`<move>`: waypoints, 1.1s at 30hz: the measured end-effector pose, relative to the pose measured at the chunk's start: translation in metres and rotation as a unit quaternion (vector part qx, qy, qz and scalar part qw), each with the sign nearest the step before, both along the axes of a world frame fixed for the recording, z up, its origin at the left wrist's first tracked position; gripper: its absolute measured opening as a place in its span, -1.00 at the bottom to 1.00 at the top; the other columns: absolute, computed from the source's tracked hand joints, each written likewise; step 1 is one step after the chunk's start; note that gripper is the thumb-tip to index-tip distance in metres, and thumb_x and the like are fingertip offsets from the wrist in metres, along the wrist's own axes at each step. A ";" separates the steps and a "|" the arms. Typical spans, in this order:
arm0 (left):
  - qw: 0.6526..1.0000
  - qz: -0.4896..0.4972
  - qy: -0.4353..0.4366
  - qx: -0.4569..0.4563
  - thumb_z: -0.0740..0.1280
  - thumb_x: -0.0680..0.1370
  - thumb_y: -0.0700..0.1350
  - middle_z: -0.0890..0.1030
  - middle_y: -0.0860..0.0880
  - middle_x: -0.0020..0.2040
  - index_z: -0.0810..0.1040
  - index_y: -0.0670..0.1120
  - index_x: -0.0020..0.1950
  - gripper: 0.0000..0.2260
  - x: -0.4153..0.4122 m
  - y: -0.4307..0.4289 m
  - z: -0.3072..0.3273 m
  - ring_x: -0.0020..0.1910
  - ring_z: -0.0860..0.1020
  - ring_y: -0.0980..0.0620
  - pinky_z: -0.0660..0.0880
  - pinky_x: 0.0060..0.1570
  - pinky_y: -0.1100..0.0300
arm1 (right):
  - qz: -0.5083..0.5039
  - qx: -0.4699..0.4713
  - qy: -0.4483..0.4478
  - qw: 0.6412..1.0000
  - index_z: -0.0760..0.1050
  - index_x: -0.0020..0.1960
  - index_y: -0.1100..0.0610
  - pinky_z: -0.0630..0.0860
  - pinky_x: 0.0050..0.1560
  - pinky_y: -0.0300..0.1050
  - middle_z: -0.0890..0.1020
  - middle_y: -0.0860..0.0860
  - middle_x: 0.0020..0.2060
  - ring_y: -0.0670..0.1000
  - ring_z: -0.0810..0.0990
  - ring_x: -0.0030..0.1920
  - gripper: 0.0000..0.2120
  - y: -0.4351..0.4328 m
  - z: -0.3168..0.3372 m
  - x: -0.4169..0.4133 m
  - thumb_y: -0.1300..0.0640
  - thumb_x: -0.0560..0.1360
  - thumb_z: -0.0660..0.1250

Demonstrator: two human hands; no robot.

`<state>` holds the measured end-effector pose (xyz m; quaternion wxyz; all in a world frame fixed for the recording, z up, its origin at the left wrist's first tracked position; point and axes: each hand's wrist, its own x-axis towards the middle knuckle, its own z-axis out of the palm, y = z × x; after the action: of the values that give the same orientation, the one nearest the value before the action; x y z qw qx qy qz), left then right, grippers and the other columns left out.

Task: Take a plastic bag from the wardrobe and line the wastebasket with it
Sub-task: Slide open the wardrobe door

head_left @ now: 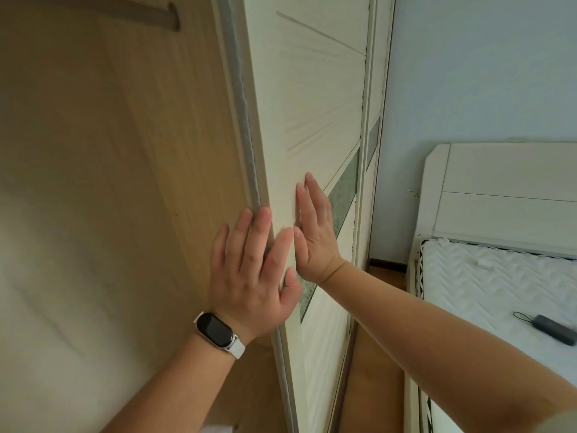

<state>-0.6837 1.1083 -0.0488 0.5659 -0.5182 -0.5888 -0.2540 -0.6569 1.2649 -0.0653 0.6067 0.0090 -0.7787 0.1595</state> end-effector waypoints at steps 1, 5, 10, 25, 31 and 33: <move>1.000 0.002 0.001 -0.003 0.34 0.42 -0.04 0.25 -0.20 0.43 0.38 -0.10 0.36 -0.49 -0.002 0.005 0.000 0.42 0.27 -0.23 0.36 0.27 -0.26 | 0.001 -0.002 0.000 1.000 -0.11 0.59 -0.03 0.21 0.43 0.35 0.12 0.23 0.51 0.28 0.16 0.52 -0.47 0.006 0.000 -0.002 -0.12 0.66 -0.13; 1.000 -0.012 -0.001 -0.003 0.33 0.42 -0.04 0.24 -0.20 0.44 0.38 -0.10 0.35 -0.49 -0.010 0.023 0.000 0.42 0.25 -0.23 0.37 0.25 -0.29 | 0.000 -0.004 0.011 1.000 -0.08 0.59 -0.02 0.21 0.43 0.34 0.15 0.25 0.50 0.28 0.18 0.51 -0.47 0.024 -0.001 -0.012 -0.12 0.66 -0.12; 0.999 -0.050 0.010 0.007 0.30 0.41 -0.03 0.12 -0.15 0.52 0.36 -0.08 0.38 -0.46 -0.019 0.029 -0.003 0.48 0.18 -0.18 0.36 0.24 -0.32 | 0.011 0.001 0.038 0.999 -0.02 0.59 -0.01 0.21 0.43 0.30 0.19 0.30 0.47 0.29 0.22 0.49 -0.47 0.027 -0.002 -0.020 -0.13 0.65 -0.11; 0.995 0.015 -0.034 -0.096 0.32 0.49 -0.02 0.23 -0.21 0.49 0.34 -0.10 0.42 -0.49 0.005 -0.008 0.005 0.46 0.26 -0.22 0.32 0.32 -0.24 | -0.078 -0.014 -0.138 0.987 0.19 0.54 0.10 0.17 0.51 -0.01 0.27 0.10 0.51 0.06 0.21 0.52 -0.46 0.013 0.006 0.040 -0.10 0.62 0.07; 0.974 0.013 -0.097 -0.204 0.30 0.51 0.00 0.36 -0.18 0.46 0.38 -0.09 0.39 -0.54 0.020 -0.065 -0.025 0.45 0.31 -0.17 0.28 0.35 -0.17 | -0.123 -0.017 -0.259 0.958 0.25 0.51 0.01 0.23 0.47 0.05 0.32 0.00 0.49 0.04 0.25 0.49 -0.50 -0.034 -0.022 0.099 -0.14 0.62 0.07; 0.965 0.016 -0.135 -0.224 0.28 0.52 0.01 0.37 -0.18 0.46 0.43 -0.09 0.37 -0.56 0.022 -0.086 -0.040 0.45 0.32 -0.18 0.30 0.34 -0.18 | -0.125 0.013 -0.271 0.954 0.31 0.48 0.05 0.33 0.40 0.11 0.39 0.04 0.45 0.09 0.34 0.44 -0.51 -0.053 -0.035 0.116 -0.13 0.61 0.11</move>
<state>-0.6615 1.0220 -0.0887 0.3544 -0.5835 -0.7097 -0.1739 -0.5407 1.2120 -0.1006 0.3882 -0.1237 -0.9107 0.0687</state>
